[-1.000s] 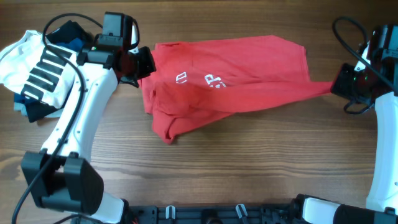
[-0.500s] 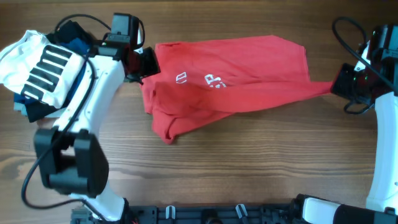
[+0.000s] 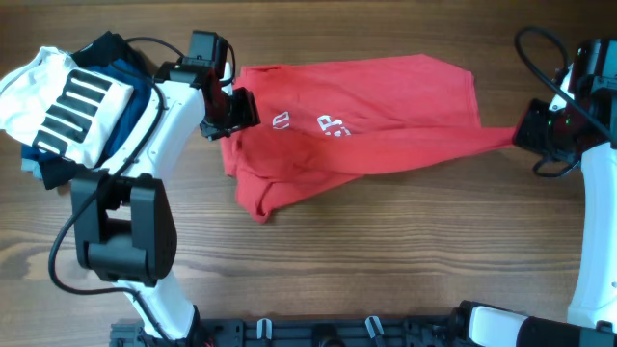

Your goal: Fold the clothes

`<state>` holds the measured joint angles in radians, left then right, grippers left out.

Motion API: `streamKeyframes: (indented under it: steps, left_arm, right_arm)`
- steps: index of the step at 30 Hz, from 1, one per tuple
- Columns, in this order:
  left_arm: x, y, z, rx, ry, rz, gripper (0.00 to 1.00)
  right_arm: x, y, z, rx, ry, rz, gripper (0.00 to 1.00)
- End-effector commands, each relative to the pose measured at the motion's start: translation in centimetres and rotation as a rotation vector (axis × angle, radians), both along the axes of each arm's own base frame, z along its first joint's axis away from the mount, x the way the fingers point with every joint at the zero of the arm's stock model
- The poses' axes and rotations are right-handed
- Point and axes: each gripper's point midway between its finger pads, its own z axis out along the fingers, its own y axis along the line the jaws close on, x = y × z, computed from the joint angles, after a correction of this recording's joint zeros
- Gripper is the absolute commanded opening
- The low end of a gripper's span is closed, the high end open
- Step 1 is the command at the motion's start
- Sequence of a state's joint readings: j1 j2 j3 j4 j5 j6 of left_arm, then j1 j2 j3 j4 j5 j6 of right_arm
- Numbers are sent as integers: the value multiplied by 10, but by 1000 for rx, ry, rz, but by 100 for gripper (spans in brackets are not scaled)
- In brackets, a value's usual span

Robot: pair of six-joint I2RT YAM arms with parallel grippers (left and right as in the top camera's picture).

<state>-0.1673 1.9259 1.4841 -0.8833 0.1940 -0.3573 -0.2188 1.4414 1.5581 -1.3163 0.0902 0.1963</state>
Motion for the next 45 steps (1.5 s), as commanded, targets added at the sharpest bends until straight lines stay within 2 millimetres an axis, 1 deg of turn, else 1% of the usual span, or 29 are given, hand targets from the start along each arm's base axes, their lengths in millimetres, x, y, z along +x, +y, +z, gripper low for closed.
streamKeyframes:
  steps: [1,3,6,10,13,17,26,31,34,36,40,41,42,43,45]
  left_arm:
    - [-17,-12,-29,-21,93,-30,64]
    - [-23,-17,-37,-20,116,-43,64]
    - [-27,-25,-42,-17,125,-65,63]
    - [-24,-41,-40,-21,91,-103,63]
    - [-19,-48,-40,-20,64,-118,64]
    - [-11,-48,-42,-3,29,-116,66]
    - [-7,-37,-45,58,18,-100,69]
    - [-4,-26,-46,117,5,-86,69]
    - [-4,-26,-46,119,4,-85,69]
    - [-3,-27,-46,117,2,-84,67]
    - [-4,-30,-51,111,11,-74,49]
    - [-5,-31,-54,113,18,-78,43]
    - [-6,-33,-57,115,27,-84,30]
    - [-9,-36,-59,112,36,-92,4]
    - [-12,-40,-59,113,40,-103,4]
  right_arm:
    - [-5,-3,3,-18,-3,0,4]
    - [-5,-3,3,-18,-3,0,4]
    - [-5,-3,3,-18,-4,0,5]
    - [-5,-3,3,-18,-4,0,4]
    - [-5,-3,2,-17,-1,0,4]
    - [-6,-3,2,-18,1,2,4]
    - [-6,-3,2,-18,0,2,4]
    - [-6,-3,2,-21,1,1,4]
    - [-6,-3,2,-21,1,1,4]
    - [-6,-3,2,-21,1,0,4]
    - [-6,-3,2,-21,1,0,4]
    - [-6,-3,2,-21,1,1,5]
    - [-6,-3,2,-21,1,1,4]
    - [-6,-3,2,-21,1,1,4]
    - [-6,-3,2,-22,1,0,5]
